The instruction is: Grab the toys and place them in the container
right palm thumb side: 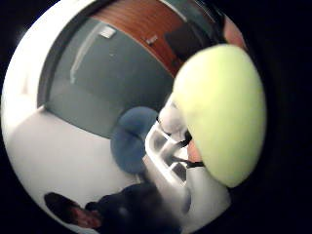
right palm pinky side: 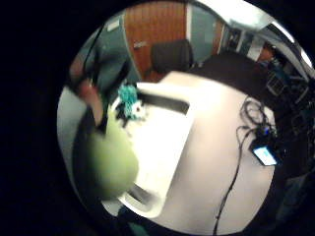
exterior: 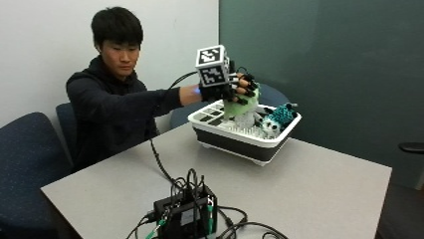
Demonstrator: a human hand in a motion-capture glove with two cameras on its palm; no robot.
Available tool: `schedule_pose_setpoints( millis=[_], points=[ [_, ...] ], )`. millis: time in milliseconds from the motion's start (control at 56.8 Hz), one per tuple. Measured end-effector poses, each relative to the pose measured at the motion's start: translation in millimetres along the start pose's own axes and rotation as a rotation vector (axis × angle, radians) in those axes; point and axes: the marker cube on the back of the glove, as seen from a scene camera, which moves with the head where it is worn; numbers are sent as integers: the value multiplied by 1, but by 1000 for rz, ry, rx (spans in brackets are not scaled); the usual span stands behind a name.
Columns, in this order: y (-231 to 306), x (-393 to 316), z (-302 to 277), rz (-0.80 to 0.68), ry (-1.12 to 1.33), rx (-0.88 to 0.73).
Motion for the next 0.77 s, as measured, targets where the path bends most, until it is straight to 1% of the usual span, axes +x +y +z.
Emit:
schedule_pose_setpoints(
  millis=[35, 70, 158, 229, 334, 475, 598, 721, 774],
  points=[
    [-2, 6, 14, 5, -19, -77],
    [-4, 15, 21, 13, -32, -104],
    [2, 20, 28, 9, -99, -55],
    [11, 25, 21, 4, -158, -17],
    [28, 34, -2, -9, -148, 22],
    [62, 63, -54, -18, -63, 84],
    [114, 90, -94, -16, 36, 129],
    [165, 122, -116, 7, 133, 233],
    [176, 136, -122, 18, 143, 270]
  ],
)
